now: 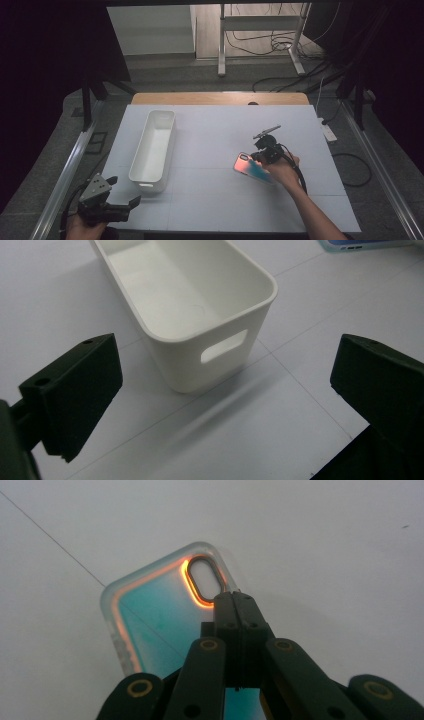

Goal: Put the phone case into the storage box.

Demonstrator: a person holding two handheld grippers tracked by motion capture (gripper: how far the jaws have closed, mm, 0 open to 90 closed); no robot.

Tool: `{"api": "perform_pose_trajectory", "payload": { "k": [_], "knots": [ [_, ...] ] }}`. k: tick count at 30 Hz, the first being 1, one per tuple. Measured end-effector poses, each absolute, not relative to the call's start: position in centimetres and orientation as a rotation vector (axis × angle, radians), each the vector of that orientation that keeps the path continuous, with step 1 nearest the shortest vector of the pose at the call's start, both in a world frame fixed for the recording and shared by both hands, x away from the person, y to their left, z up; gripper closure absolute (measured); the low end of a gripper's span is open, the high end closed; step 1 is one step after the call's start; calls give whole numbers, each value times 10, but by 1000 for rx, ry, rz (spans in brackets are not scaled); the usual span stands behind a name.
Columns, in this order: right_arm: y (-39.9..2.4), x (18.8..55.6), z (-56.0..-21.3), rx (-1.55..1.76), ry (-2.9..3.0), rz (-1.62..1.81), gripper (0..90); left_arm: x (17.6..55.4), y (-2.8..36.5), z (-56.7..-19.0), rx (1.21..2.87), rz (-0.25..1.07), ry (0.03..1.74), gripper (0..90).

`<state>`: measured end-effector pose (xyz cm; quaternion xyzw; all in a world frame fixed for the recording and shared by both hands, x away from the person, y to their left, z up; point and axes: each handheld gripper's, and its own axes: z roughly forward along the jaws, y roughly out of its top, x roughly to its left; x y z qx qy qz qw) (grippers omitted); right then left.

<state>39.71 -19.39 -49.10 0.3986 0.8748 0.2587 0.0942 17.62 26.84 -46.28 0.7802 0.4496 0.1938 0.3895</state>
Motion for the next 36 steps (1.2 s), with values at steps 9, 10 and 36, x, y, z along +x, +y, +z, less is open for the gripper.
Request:
{"api": "perform_pose_trajectory", "payload": {
  "k": [9, 10, 36],
  "knots": [
    [-238, 394, -484, 1256, 2543, 720, 897, 176, 268, -463, 1981, 492, 1145, 13],
    [-243, 394, -486, 1268, 2548, 704, 897, 176, 269, -463, 1978, 491, 1147, 13],
    [-254, 365, -495, 1278, 2630, 659, 898, 176, 269, -463, 1979, 491, 1147, 13]
  ]
}}
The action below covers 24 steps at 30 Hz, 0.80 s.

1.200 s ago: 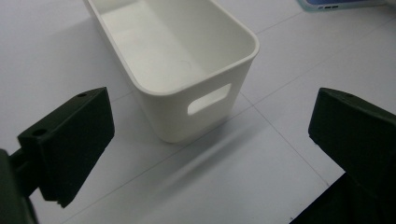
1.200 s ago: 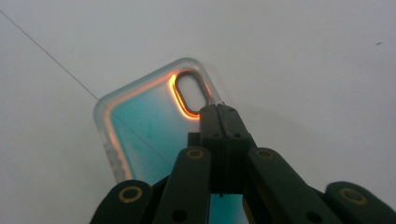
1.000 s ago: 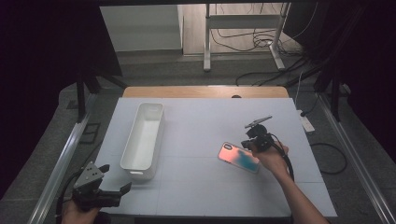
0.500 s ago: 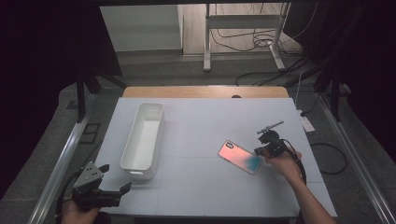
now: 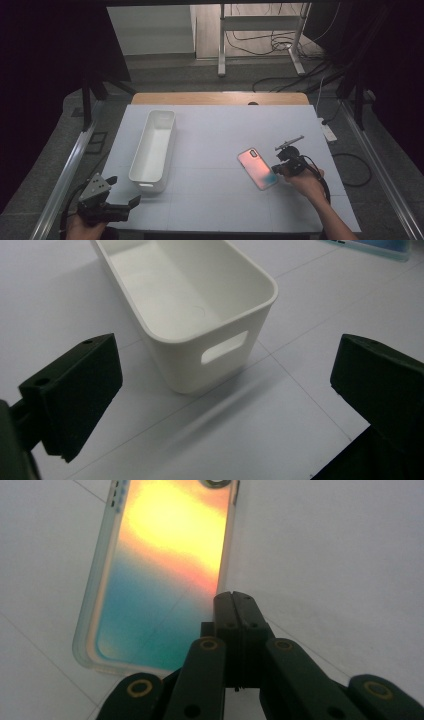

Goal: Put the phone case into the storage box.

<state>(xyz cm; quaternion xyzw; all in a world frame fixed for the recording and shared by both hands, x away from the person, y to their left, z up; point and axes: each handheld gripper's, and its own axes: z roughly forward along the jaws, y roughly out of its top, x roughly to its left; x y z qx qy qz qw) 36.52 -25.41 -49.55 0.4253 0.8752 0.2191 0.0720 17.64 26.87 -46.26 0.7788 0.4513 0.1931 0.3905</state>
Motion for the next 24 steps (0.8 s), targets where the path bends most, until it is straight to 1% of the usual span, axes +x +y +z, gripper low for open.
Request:
{"api": "perform_pose_trajectory", "payload": {
  "k": [6, 10, 12, 16, 17, 19, 20, 21, 22, 23, 24],
  "knots": [
    [-252, 363, -495, 1264, 2634, 649, 897, 176, 269, -463, 1977, 491, 1146, 12],
    [-255, 360, -487, 1249, 2598, 672, 896, 176, 269, -463, 1974, 487, 1148, 12],
    [-257, 358, -482, 1241, 2570, 693, 873, 176, 269, -463, 1974, 486, 1148, 13],
    [-259, 353, -472, 1231, 2530, 731, 758, 176, 269, -463, 1975, 486, 1147, 13],
    [-258, 352, -469, 1230, 2529, 736, 711, 176, 269, -463, 1977, 489, 1146, 13],
    [-257, 351, -467, 1219, 2529, 744, 648, 176, 269, -463, 1978, 489, 1145, 13],
    [-257, 350, -467, 1215, 2526, 746, 593, 176, 269, -462, 1978, 489, 1145, 13],
    [-256, 350, -467, 1211, 2528, 752, 571, 177, 269, -462, 1977, 488, 1146, 13],
    [-255, 350, -466, 1219, 2524, 756, 510, 177, 269, -462, 1977, 487, 1146, 13],
    [-255, 350, -466, 1219, 2524, 756, 510, 177, 269, -462, 1977, 487, 1146, 13],
    [-254, 350, -466, 1221, 2514, 760, 467, 177, 269, -462, 1976, 485, 1146, 13]
  ]
}}
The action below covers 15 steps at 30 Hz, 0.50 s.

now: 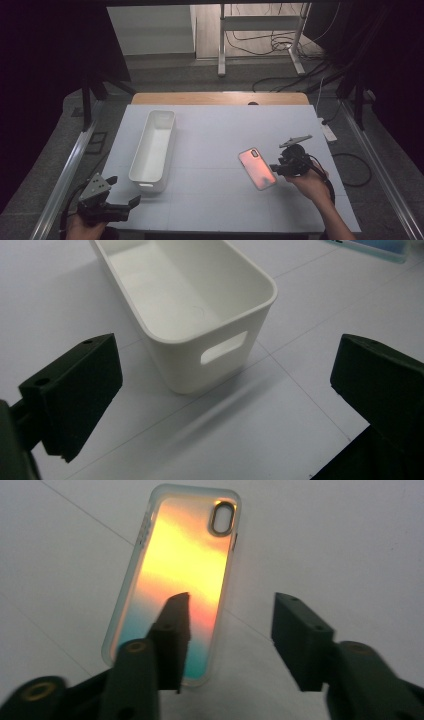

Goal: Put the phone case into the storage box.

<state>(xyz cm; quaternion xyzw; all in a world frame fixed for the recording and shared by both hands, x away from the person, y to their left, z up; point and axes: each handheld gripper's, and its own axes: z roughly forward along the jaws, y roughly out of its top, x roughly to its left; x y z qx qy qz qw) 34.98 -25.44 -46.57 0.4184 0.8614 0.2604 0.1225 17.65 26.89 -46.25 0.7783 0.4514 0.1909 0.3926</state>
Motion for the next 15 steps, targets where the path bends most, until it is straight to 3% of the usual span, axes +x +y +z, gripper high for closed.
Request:
{"api": "perform_pose_trajectory", "payload": {
  "k": [5, 15],
  "knots": [
    [-250, 350, -464, 1208, 2516, 798, 246, 177, 269, -463, 1973, 483, 1146, 13],
    [-246, 350, -463, 1213, 2495, 838, 0, 177, 269, -463, 1976, 483, 1144, 13]
  ]
}}
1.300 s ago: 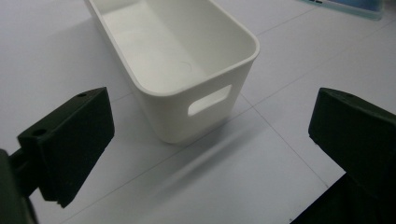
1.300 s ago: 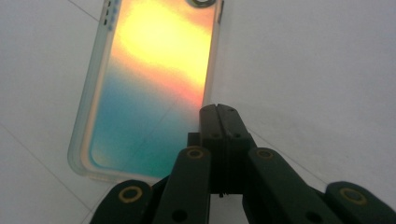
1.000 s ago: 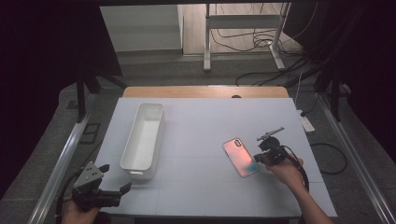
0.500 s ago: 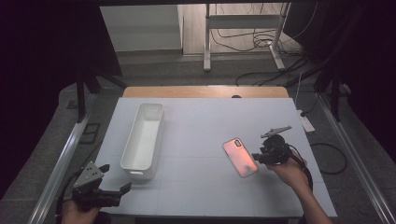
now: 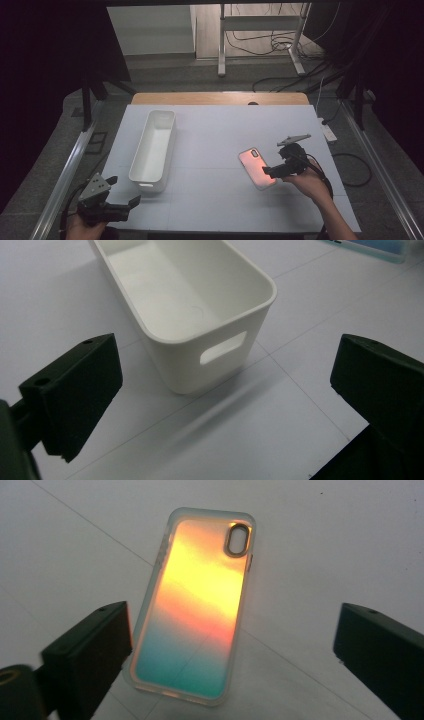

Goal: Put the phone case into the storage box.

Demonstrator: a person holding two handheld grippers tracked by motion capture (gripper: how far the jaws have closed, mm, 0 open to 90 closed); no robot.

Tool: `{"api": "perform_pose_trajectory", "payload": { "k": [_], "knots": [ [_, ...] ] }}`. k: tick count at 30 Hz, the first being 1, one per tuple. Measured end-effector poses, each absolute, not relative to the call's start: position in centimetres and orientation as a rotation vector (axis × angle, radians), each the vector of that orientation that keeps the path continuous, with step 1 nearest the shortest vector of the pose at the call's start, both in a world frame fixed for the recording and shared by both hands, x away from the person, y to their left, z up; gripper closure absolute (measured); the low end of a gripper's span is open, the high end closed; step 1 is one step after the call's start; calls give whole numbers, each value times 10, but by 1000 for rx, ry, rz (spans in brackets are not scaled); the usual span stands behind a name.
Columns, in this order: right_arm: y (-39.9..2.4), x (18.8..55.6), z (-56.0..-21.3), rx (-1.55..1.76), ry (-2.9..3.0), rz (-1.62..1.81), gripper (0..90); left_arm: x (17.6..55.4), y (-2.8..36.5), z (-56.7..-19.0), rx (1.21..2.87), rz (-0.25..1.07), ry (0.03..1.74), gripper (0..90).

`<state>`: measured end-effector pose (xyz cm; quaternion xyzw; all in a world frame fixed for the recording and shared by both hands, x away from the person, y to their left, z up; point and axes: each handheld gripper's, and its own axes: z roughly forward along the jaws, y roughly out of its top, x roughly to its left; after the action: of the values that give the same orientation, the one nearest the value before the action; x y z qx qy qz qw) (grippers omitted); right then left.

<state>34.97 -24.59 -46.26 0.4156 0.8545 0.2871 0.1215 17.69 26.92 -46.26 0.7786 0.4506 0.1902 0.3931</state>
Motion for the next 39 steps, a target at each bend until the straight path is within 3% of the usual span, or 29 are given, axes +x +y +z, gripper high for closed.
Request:
{"api": "perform_pose_trajectory", "payload": {
  "k": [15, 39],
  "knots": [
    [-246, 351, -467, 1217, 2441, 842, 0, 177, 269, -463, 1977, 482, 1139, 13],
    [-237, 360, -514, 1208, 2569, 621, 0, 177, 269, -463, 1983, 483, 1137, 13]
  ]
}}
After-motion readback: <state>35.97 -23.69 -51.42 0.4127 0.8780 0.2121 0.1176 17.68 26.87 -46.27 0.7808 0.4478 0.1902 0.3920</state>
